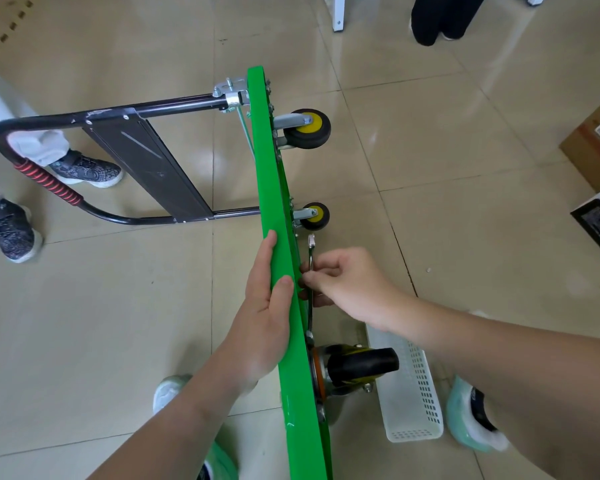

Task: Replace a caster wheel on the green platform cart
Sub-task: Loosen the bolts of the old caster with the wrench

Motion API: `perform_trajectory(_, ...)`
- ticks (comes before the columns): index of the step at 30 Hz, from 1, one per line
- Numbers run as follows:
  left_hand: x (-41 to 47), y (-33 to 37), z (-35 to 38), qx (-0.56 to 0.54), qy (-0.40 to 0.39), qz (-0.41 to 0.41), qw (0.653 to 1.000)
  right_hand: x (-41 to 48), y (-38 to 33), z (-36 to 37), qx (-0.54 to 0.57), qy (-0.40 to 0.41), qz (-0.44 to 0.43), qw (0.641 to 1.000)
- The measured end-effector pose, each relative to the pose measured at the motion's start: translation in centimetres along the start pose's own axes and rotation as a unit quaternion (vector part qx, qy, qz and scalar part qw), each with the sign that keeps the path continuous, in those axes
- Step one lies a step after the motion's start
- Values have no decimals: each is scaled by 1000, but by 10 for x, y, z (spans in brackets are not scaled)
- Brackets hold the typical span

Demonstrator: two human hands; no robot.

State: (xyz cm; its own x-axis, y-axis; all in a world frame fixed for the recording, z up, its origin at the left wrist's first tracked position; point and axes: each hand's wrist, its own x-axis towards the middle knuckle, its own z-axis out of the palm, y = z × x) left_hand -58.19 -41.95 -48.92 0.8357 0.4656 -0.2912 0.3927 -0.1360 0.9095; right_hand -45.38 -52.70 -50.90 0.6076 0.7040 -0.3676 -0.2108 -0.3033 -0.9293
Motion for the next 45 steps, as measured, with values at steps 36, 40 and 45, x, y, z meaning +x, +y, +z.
perform_trajectory(36,-1,1,-1,4,-2,3,1000,30,11,-16,125,-1,136,983)
perform_trajectory(40,-1,2,-1,5,0,7,1000,32,12,-9,118,-18,132,984)
perform_trajectory(45,0,1,0,2,4,8,1000,23,5,-4,89,-25,108,990)
